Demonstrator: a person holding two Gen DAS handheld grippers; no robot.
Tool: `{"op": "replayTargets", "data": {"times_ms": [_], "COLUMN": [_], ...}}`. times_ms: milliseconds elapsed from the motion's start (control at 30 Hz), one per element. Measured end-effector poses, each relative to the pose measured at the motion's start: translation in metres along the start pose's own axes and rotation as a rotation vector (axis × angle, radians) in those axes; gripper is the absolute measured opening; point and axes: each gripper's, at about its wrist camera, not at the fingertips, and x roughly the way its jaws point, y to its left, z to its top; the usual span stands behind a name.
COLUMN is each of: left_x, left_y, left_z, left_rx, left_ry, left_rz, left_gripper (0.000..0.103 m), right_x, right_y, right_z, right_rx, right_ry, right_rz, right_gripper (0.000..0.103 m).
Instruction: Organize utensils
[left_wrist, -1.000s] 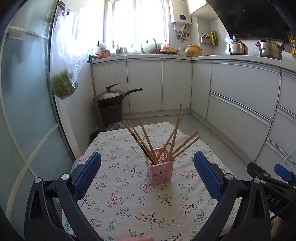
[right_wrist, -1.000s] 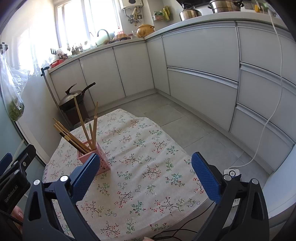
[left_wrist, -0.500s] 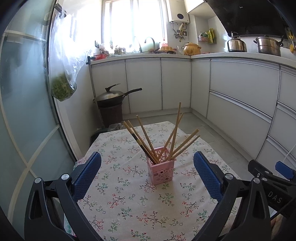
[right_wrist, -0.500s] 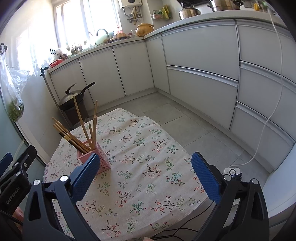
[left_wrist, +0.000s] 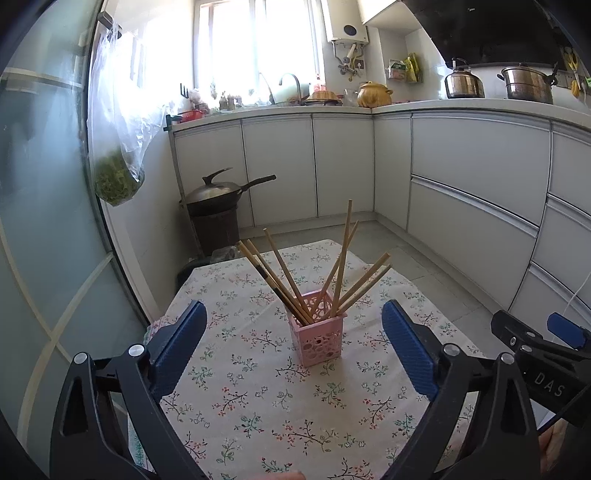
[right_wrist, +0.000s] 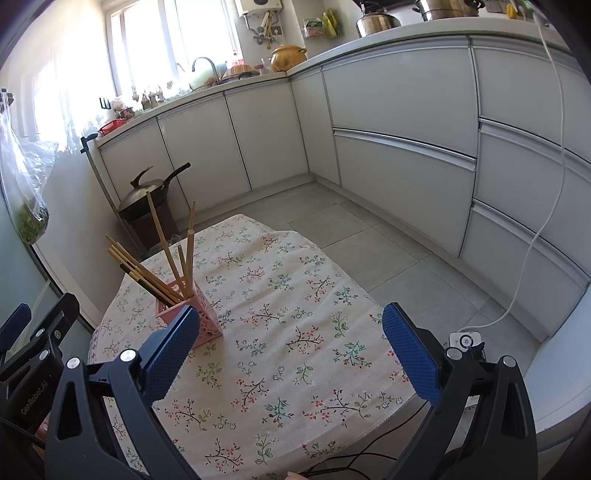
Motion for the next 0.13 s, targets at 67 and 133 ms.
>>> {"op": "replayTargets", "data": {"times_ms": [67,133], "left_x": [0.0002,-0.0004], "left_y": [0.0015,0.0031], "left_z": [-0.0001,0.0001], "left_rx": [-0.009,-0.017], "left_ry": [0.003,0.003], "left_rz": [0.006,0.000], "left_gripper": [0.096,0.096], "right_x": [0.0006,0.0004], "right_y": [-0.0005,-0.0001], "right_z": [0.0004,0.0004], "right_rx": [0.002,0.003], "right_ry": [0.001,0.002], "right_rz": [-0.001,-0.001], "right_gripper": [0.096,0.096]}}
